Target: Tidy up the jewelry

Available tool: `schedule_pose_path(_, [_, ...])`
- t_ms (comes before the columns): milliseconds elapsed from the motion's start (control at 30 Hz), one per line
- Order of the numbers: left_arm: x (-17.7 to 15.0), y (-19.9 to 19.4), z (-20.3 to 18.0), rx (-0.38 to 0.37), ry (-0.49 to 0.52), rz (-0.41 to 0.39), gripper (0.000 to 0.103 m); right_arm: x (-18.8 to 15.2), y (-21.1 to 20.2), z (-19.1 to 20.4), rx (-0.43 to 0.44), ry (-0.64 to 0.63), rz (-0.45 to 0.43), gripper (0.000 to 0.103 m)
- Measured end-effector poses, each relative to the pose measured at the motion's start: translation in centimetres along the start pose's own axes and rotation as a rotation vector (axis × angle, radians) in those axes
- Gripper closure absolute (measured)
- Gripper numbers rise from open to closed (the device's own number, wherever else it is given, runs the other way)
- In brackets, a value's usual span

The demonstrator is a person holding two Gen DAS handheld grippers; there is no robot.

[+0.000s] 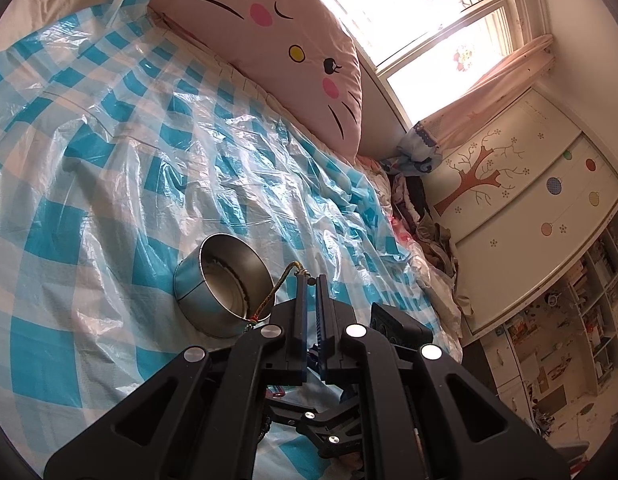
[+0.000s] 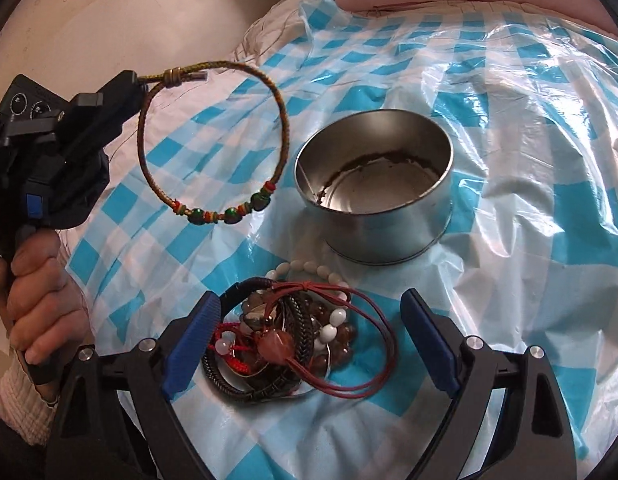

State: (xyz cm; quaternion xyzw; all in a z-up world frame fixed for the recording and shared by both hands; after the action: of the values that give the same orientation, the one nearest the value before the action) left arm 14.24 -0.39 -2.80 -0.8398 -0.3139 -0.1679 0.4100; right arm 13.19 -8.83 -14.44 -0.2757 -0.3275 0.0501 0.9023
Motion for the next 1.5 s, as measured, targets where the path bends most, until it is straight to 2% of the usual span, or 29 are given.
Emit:
schedule_pose_path(33, [0.0,0.0,-0.1,0.000,0.002,0.001,0.099,0.0,0.2,0.0,0.018,0.000,0.009,0.018])
schedule_pose_path(67, [0.0,0.1,-0.1,0.000,0.004,0.001,0.099,0.2,0.2,0.1,0.030,-0.004,0.011,0.034])
schedule_pose_path(100, [0.0,0.1,-0.1,0.001,0.004,0.000,0.099,0.3,0.1,0.1,0.034,-0.005,0.011,0.058])
schedule_pose_path(200, [-0.1,0.1,-0.1,0.001,0.004,0.001,0.099,0.2,-0.6,0.1,0.059,0.005,-0.002,0.086])
schedule_pose_path(300, [-0.2,0.1,-0.1,0.003,0.006,0.003,0.099,0.1,-1.3,0.6,0.064,-0.007,-0.016,0.095])
schedule_pose_path(367, [-0.3,0.2,-0.1,0.005,0.006,0.005,0.099,0.1,-2.0,1.0,0.075,-0.001,-0.046,0.097])
schedule_pose_path(533, [-0.3,0.3,-0.1,0.004,0.004,0.007,0.099,0.8,-5.0,2.1,0.133,0.031,-0.156,0.098])
schedule_pose_path(667, [-0.6,0.6,-0.4,-0.001,0.000,0.012,0.099,1.6,-6.8,3.2,0.147,0.019,-0.202,0.098])
schedule_pose_path(767, [-0.6,0.7,-0.6,-0.006,-0.007,0.014,0.099,2.1,-7.3,3.8,0.154,0.010,-0.199,0.098])
schedule_pose_path(833, [-0.8,0.9,-0.7,-0.009,-0.010,0.016,0.099,1.9,-6.8,3.3,0.101,-0.001,-0.151,0.095])
schedule_pose_path(867, [-0.7,0.9,-0.7,-0.010,-0.011,0.018,0.099,1.6,-6.3,2.9,0.071,-0.012,-0.119,0.065])
schedule_pose_path(900, [-0.8,1.0,-0.7,-0.010,-0.009,0.019,0.099,1.4,-5.8,2.6,0.046,-0.016,-0.092,0.016])
schedule_pose_path(933, [-0.8,1.0,-0.8,-0.011,-0.007,0.019,0.099,1.2,-5.4,2.2,0.018,-0.032,-0.082,0.008])
schedule_pose_path(1000, [-0.8,1.0,-0.9,-0.012,-0.004,0.020,0.099,0.9,-4.3,1.9,0.017,-0.070,-0.046,0.009])
schedule_pose_path(1067, [-0.8,1.1,-0.9,-0.015,-0.005,0.021,0.099,0.9,-3.1,0.4,0.032,-0.035,-0.012,0.009])
schedule_pose_path(1200, [-0.8,1.2,-0.9,-0.011,-0.004,0.022,0.099,1.2,-0.9,-1.7,0.167,0.059,0.055,0.009])
schedule_pose_path(1233, [-0.8,1.3,-0.9,-0.010,-0.004,0.023,0.099,1.1,-0.6,-1.7,0.202,0.061,0.074,0.013])
schedule_pose_path(1267, [-0.8,1.3,-0.9,-0.010,-0.006,0.023,0.099,1.0,-0.6,-1.5,0.231,0.047,0.096,0.042])
schedule_pose_path(1300, [-0.8,1.3,-0.9,-0.011,-0.007,0.023,0.099,0.7,-0.5,-1.2,0.245,0.030,0.123,0.080])
schedule_pose_path(1400, [-0.8,1.4,-0.9,-0.010,-0.005,0.024,0.099,-0.5,-1.0,-0.8,0.233,-0.005,0.162,0.093])
schedule_pose_path(1500, [-0.8,1.5,-1.0,-0.005,0.001,0.027,0.099,-1.6,-2.5,-0.1,0.238,0.005,0.125,0.093])
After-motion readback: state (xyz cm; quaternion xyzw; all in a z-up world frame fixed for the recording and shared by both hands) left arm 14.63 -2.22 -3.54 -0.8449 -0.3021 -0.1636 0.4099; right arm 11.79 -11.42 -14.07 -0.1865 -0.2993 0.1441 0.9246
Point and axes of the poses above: each gripper's, at about its wrist camera, not at the fingertips, and y roughly the way its jaws point, z to its left, x to its top, the point moved 10 cm from there along y, roughly the way its jaws point, and after that the axes turned 15 degrees about x, right-handed, at the moved point
